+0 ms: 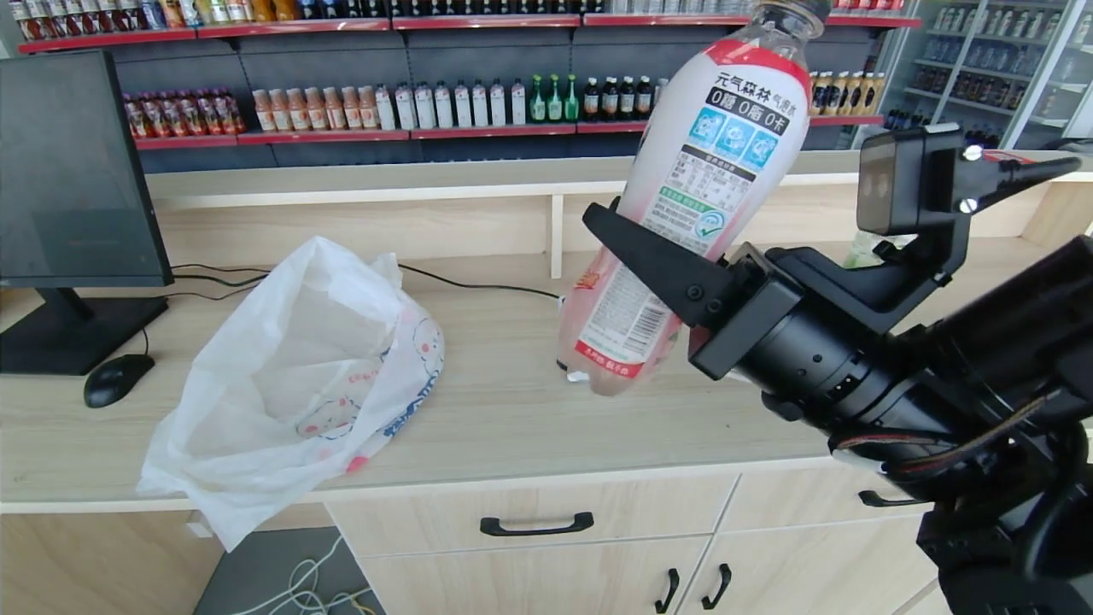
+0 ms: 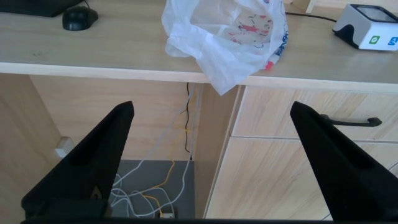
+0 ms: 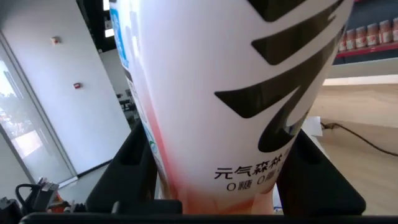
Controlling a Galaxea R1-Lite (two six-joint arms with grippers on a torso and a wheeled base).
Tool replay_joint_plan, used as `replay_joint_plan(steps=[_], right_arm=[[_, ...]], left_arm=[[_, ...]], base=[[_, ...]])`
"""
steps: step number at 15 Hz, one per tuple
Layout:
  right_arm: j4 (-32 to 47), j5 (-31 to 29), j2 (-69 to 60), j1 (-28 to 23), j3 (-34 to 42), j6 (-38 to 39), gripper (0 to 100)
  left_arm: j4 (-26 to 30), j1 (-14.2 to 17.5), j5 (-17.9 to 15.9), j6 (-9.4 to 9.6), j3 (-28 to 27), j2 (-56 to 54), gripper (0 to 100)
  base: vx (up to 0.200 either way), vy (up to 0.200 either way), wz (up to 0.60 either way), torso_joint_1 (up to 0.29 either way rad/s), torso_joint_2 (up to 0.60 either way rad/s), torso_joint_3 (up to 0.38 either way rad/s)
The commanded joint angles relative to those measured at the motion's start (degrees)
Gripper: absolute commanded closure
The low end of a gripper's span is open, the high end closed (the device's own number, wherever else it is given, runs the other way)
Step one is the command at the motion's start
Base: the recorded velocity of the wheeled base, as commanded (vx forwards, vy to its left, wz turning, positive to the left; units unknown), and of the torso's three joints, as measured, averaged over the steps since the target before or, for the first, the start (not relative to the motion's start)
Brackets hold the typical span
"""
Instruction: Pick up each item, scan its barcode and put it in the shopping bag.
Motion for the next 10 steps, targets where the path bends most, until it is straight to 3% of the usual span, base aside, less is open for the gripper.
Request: replay_joint_plan(steps=[1, 5, 10], right_arm=[[-0.96, 0.06, 4.13, 2.43, -0.29, 1.94, 100], [-0.96, 0.06, 3.78, 4.1, -0.2, 4.58, 100], [-0.96, -0.82, 1.05, 6.73, 1.03, 2.55, 100]], left_arm=[[-0.02, 0.01, 0.04, -0.02, 0.0, 0.06, 0], [-0.02, 0.01, 0.04, -0.02, 0.0, -0.02, 0], [-0.02, 0.01, 0.04, -0.02, 0.0, 0.06, 0]], base=[[0.0, 0.0, 0.0, 0.0, 0.0, 0.0], [0.0, 0.0, 0.0, 0.0, 0.0, 0.0], [0.0, 0.0, 0.0, 0.0, 0.0, 0.0]])
